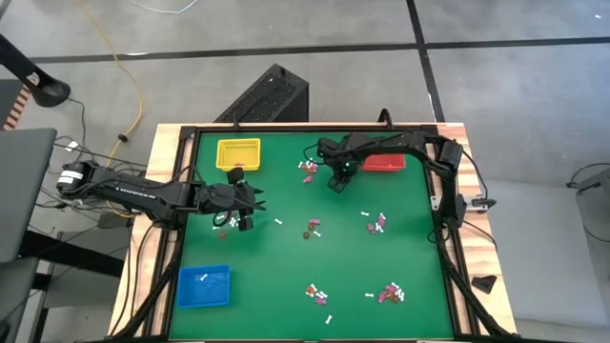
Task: Sort Halloween decoration
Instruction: Put the pumpkin toy into the orange bin
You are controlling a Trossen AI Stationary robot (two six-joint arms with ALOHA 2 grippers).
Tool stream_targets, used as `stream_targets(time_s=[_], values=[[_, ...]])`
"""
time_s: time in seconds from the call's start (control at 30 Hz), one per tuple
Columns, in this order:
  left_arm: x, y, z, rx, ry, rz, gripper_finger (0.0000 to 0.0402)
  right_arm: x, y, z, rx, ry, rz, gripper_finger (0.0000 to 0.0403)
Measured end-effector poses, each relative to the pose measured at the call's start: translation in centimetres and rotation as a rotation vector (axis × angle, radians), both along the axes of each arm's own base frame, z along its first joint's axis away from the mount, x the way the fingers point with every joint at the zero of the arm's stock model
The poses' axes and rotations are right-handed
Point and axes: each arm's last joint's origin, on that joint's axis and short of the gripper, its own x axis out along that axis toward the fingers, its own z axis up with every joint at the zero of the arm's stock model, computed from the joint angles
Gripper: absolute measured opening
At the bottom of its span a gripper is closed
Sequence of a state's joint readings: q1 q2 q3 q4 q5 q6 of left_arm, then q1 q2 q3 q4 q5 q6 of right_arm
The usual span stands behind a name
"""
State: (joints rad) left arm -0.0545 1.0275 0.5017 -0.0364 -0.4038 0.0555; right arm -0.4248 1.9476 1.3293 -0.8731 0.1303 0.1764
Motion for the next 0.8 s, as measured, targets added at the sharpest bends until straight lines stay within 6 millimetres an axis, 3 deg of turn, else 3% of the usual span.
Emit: stream_targets(time_s=[0.13,0.23,0.53,0.8], values=[[0.0,0.0,0.0,0.000,0.001,0.000,0.0130,0.2,-0.1,0.6,-0.001,0.000,0.000,0.0093],[0.0,0.0,0.0,-0.001,0.002,-0.002,0.0130,0.5,-0.1,1.5,0.004,0.015,0.006,0.0073],[0.0,0.0,-0.1,-0.002,0.008,-0.005,0.0130,0.8,0.1,5.5,-0.004,0.021,0.043,0.0073],[-0.1,0.0,-0.1,-0.002,0.018,-0.005,0.0130,-2.7,-1.0,10.2,-0.102,0.031,-0.022,0.0073]])
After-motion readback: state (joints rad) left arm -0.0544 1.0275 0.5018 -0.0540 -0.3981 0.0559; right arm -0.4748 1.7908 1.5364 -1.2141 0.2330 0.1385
